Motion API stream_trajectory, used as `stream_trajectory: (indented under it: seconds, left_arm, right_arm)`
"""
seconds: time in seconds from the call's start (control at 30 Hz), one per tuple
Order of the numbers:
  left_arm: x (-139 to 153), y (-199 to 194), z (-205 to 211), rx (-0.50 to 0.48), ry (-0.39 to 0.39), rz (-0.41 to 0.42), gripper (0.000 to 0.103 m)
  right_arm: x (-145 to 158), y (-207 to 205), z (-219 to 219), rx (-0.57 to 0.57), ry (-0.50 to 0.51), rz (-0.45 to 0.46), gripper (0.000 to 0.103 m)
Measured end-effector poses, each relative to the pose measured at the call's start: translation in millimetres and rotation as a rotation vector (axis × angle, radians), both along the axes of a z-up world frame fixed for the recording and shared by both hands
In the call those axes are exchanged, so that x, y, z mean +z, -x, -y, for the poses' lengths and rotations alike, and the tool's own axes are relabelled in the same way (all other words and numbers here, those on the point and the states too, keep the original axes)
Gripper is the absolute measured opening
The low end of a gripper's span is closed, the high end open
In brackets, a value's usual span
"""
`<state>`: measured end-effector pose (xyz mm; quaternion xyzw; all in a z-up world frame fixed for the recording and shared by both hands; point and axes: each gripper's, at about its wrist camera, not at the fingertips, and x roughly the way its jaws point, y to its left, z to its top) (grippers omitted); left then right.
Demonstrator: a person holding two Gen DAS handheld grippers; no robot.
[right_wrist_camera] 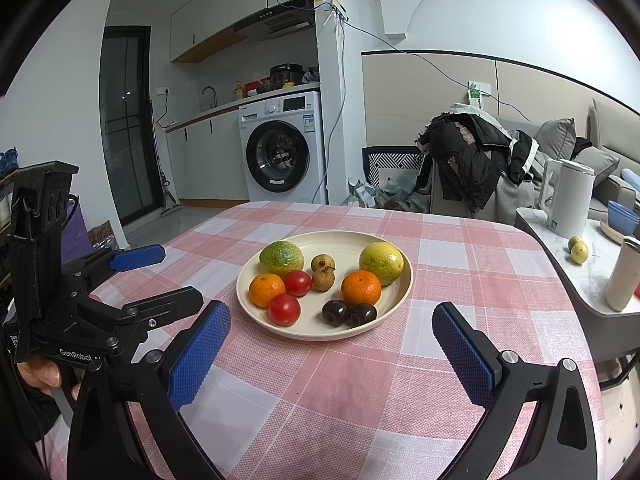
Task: Organize fruits
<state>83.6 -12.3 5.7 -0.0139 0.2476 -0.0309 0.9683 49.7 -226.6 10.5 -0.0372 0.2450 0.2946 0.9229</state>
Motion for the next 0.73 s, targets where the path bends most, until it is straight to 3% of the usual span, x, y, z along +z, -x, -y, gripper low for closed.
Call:
stream_trajectory:
  seconds: [0.73]
  left_arm:
    - [-0.1, -0.1, 0.2, -0.005, -0.002, 0.001, 0.102]
  right_arm:
    - [0.3, -0.1, -0.6, 0.001, 0.001, 0.000, 0.103]
